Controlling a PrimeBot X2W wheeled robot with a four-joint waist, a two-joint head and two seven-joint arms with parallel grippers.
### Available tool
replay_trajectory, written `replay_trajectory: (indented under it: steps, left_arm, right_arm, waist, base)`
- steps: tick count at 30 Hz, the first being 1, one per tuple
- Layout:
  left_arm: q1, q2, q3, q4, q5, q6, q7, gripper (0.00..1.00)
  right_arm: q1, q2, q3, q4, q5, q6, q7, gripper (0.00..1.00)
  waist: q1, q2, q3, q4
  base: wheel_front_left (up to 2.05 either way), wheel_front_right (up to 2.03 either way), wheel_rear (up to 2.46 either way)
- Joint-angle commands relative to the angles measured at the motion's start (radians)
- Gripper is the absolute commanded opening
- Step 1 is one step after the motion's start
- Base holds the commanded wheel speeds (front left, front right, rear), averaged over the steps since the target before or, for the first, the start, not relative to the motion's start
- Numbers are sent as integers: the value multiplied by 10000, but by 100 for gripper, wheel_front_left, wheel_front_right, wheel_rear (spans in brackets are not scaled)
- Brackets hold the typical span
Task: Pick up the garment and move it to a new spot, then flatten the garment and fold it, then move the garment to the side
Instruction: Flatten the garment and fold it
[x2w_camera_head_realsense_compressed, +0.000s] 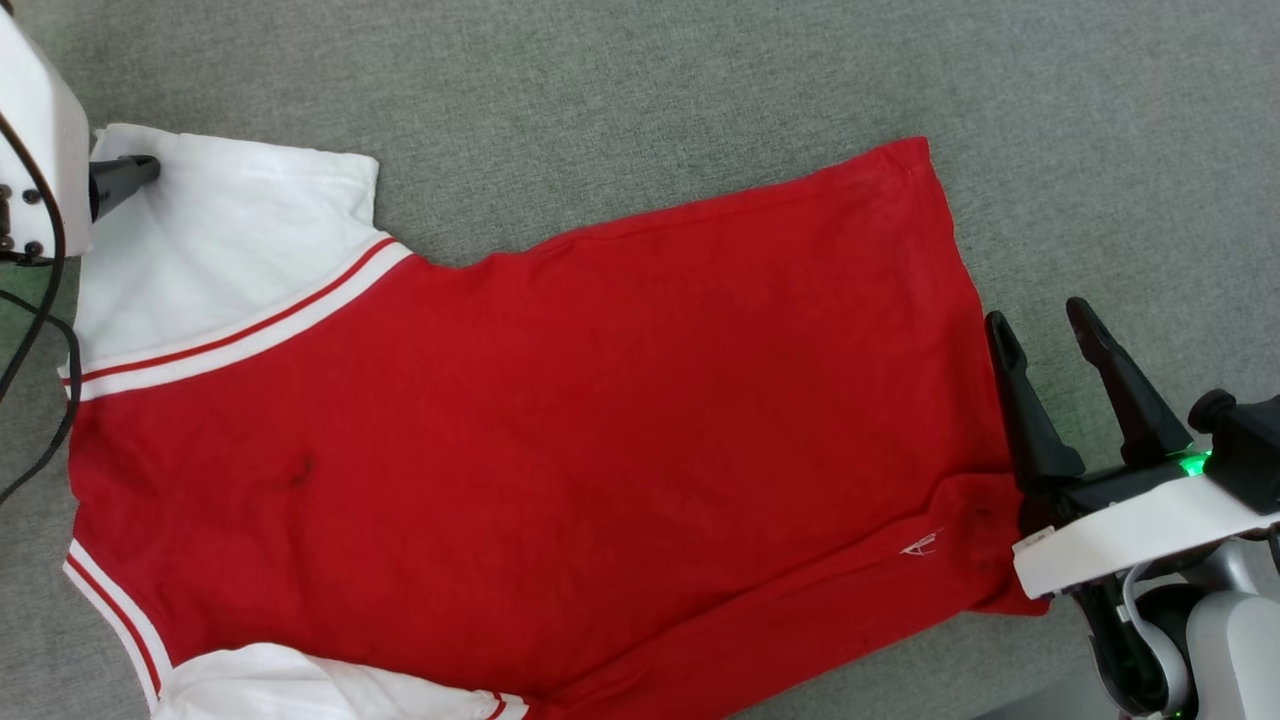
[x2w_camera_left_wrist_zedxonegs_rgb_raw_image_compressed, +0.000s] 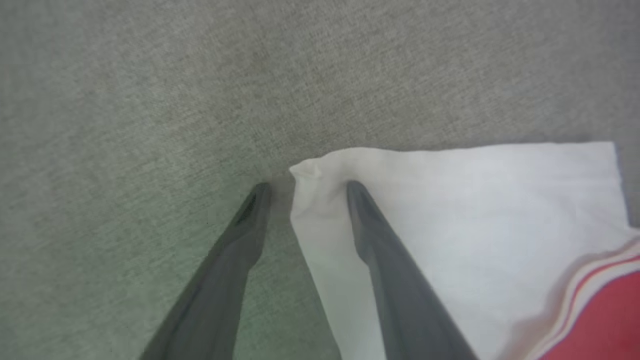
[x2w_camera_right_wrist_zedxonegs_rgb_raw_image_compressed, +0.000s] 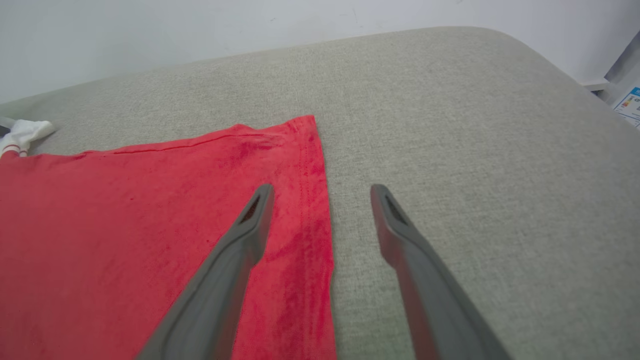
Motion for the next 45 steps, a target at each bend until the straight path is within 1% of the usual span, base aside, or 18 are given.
replay_trajectory:
  steps: [1,3,6,11,15,18,22,26,29,31,32,33,35,38,45]
  left_arm:
    - [453,-270,-275,198,-193,-86,178,0]
    - [634,-404,-259,184,-401,-158,184,0]
    - [627,-413,-184,106,-345,-239,-316,0]
    - [570,-567,58,-100,-179,-422,-1740,0]
    - [741,-606,-103,-422,17,-584,-2756,0]
    - [890,-587,-313,-882,84,-643,-3327,0]
    - [1160,-531,-806,-1865,25,-660,-3952,0]
    - [1398,-102,-1819,-3278,82,-655,-4381,0]
    - [1510,89,-2131,-3934,2,-657,-4758,0]
    - [1565,208,-2266,-4284,-20,-658,-4922,0]
    - [1587,247,-2288,-4444,-39,-659,-4999,0]
    - [1587,247,-2288,-4444,-39,-659,-4999,0]
    - [1643,329,-2337,-4742,-24,-659,-5120,0]
    - [1694,385,-2349,-5161,27,-659,-5293,0]
    - [1907,385,-2408,-5946,266,-509,-5610,0]
  right_arm:
    - [-115,40,3,39,14,-4,-38,100]
    - [-139,11,2,81,-35,-4,31,100]
    - [-160,-82,-20,78,-91,-4,174,100]
    - [-138,-391,-102,55,-217,-4,570,100]
    - [-158,-884,-72,-6,-229,-4,1283,100]
    - [-258,-1593,195,-37,-242,-4,2151,100]
    - [-573,-2551,330,-14,166,-4,3797,100]
    - [-1149,-3491,550,179,597,-4,5733,100]
    - [-1754,-3919,631,377,952,-4,6973,100]
    - [-2237,-4189,706,537,976,-5,7646,100]
    - [-2451,-4238,764,614,1037,-5,7945,100]
    - [-2451,-4238,764,614,1037,-5,7945,100]
    - [-2903,-4262,745,845,1160,-5,8552,100]
    - [-3500,-4486,831,1193,1060,-5,9253,100]
    - [-4312,-4767,1195,2076,696,-5,9932,100]
  waist:
    - [-1,0,-8,19]
    - [-1,0,-73,68]
    - [-1,0,-227,170]
    - [-1,0,-754,448]
    - [-1,0,-1259,788]
    - [-1,0,-1598,1083]
    - [-1,0,-1919,1538]
    - [-1,0,-2036,2000]
    - [-1,0,-1996,2316]
    - [-1,0,-1949,2530]
    - [-1,0,-1917,2631]
    - [-1,0,-1917,2631]
    - [-1,0,-1836,2824]
    - [-1,0,-1664,3122]
    - [-1,0,-1170,3652]
  base:
    - [0,0,0]
    - [0,0,0]
    - [0,0,0]
    - [0,0,0]
    - [0,0,0]
    - [0,0,0]
    - [0,0,0]
    - [0,0,0]
    - [0,0,0]
    - [0,0,0]
    - [0,0,0]
    - [0,0,0]
    - [0,0,0]
    - [0,0,0]
    - [0,0,0]
